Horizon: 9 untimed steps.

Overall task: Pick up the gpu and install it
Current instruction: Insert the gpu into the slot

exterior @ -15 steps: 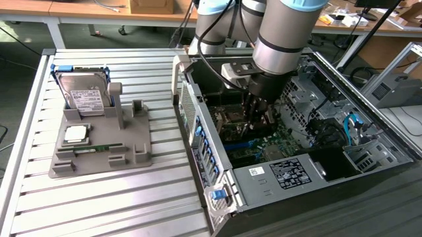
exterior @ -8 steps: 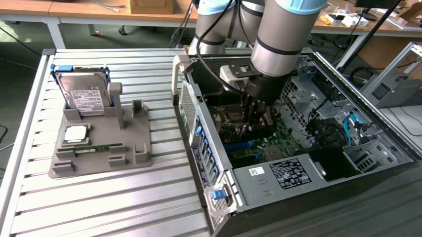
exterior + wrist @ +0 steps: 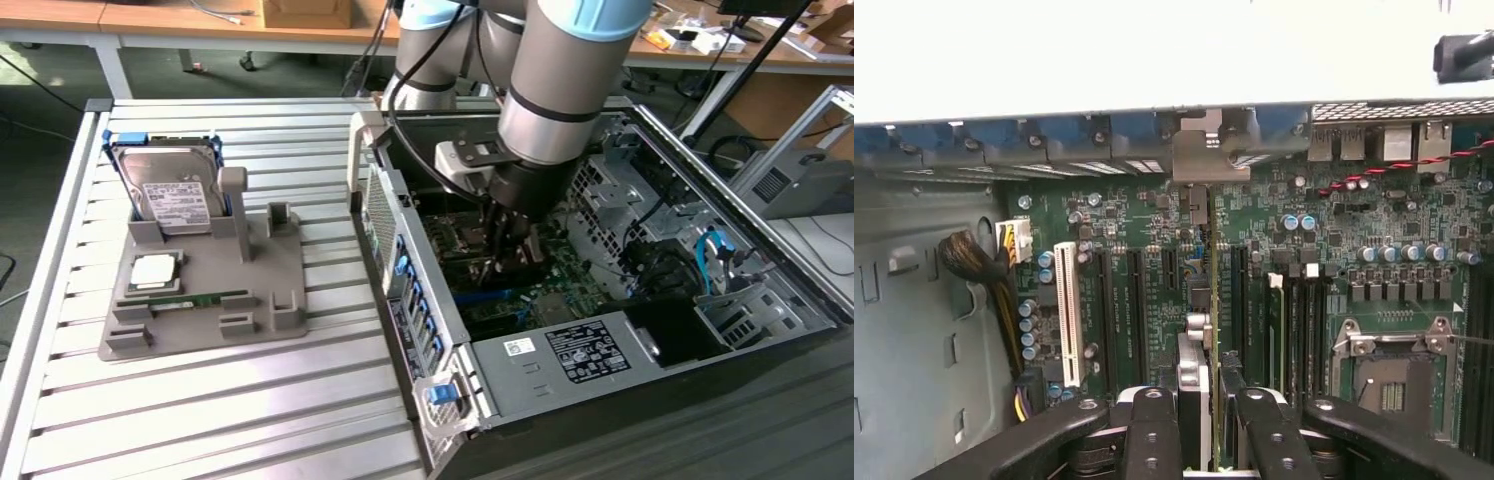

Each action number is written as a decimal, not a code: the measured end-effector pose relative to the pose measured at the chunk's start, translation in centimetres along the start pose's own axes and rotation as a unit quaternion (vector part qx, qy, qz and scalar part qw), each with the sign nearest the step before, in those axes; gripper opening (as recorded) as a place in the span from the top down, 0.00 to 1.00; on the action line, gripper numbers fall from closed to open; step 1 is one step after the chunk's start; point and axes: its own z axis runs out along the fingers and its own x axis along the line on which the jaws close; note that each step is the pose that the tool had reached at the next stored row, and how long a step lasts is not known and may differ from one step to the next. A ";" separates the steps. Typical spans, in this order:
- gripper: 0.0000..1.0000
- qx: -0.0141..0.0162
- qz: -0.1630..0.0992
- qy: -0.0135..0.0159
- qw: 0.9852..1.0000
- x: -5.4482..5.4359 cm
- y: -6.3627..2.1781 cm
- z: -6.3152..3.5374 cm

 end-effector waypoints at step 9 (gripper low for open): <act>0.73 0.000 0.001 -0.002 1.000 -0.1 0.52 0.25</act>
